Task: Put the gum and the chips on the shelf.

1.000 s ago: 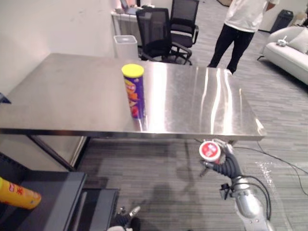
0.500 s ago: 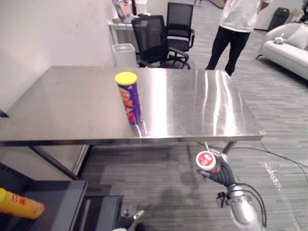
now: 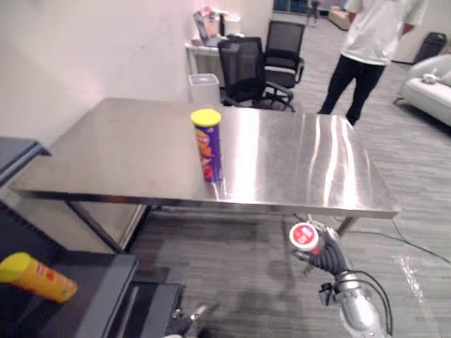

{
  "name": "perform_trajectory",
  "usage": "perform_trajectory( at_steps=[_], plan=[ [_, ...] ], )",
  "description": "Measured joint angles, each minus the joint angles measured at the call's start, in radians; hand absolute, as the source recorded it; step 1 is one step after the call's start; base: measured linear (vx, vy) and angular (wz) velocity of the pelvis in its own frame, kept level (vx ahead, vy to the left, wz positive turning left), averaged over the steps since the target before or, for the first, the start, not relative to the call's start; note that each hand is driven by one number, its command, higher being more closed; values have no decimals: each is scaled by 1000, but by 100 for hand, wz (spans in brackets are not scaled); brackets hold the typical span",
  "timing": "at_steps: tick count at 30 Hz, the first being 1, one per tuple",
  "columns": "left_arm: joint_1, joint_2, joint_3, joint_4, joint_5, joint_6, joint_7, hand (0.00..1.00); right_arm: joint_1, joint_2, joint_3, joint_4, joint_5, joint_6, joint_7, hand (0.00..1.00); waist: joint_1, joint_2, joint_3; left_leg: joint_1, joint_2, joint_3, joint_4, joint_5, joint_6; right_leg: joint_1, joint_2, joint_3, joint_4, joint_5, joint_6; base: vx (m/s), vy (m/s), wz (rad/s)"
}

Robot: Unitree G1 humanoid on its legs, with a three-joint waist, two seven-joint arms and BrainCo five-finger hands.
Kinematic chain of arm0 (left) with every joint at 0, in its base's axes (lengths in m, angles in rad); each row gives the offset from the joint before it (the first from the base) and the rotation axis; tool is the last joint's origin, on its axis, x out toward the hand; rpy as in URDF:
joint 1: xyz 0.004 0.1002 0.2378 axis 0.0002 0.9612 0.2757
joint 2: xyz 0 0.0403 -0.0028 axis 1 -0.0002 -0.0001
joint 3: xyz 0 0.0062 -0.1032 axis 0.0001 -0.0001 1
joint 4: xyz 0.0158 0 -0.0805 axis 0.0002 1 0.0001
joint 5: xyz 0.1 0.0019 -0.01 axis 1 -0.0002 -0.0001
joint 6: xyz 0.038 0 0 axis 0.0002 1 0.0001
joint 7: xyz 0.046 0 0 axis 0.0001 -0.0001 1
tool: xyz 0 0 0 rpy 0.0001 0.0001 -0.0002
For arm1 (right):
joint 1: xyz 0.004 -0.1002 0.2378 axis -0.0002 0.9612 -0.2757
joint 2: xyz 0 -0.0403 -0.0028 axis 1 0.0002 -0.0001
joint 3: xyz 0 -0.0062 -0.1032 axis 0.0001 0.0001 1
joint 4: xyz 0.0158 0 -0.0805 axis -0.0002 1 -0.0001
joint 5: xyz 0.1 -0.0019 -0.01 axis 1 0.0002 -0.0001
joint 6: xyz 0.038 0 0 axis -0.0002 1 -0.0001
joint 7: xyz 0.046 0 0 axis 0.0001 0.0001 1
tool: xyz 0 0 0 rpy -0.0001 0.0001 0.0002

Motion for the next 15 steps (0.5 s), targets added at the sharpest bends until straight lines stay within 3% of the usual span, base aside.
perform_trajectory(
  at_steps=[5,7,9,10,12,13,14,15],
  plan=[
    [10,12,68,-13,-47,1,0,0,-11,-24,-48,-10,1,-1,-2,100,35,-2,55,-55,1,-128,81,-18,-30,1,-3,-116,125,-101,-25,-88,-111,71],
    [42,19,83,-9,-51,9,1,0,-36,-53,-54,-15,10,-2,-6,100,48,1,87,-74,9,-124,107,-36,-20,-16,-5,-132,185,-136,-39,-115,-103,30],
    [84,19,100,1,-53,11,6,0,-58,-76,-56,-20,32,-1,-8,100,70,-11,96,-105,40,1,117,-129,85,-45,-17,-129,197,-139,-67,-100,-93,8],
    [90,17,142,13,-55,20,9,0,-89,-76,-80,-33,41,-3,-24,100,80,-41,115,-199,70,170,386,-145,135,-88,-56,-142,225,-137,-91,-50,-65,14],
    [108,3,164,14,-54,23,8,0,-115,-88,-91,-42,43,-3,-27,100,76,-18,126,-242,111,263,616,-163,199,-100,-56,-145,248,-134,-89,-37,-57,13],
    [132,-7,173,9,-54,24,9,0,-124,-84,-105,-48,52,-2,-29,100,75,14,128,-264,150,368,711,-167,244,-112,-48,-159,280,-138,-91,-38,-65,45],
    [137,-10,163,-19,-54,23,10,0,-121,-79,-107,-45,72,-1,-35,100,65,16,135,-305,152,421,726,-116,319,-134,-47,-159,288,-159,-107,-105,-114,89],
    [130,8,164,-54,-54,17,10,0,-117,-67,-109,-34,74,1,-29,100,50,-30,123,-310,122,453,625,-39,341,-152,-68,-155,241,-151,-125,-123,-106,105]
  ],
)
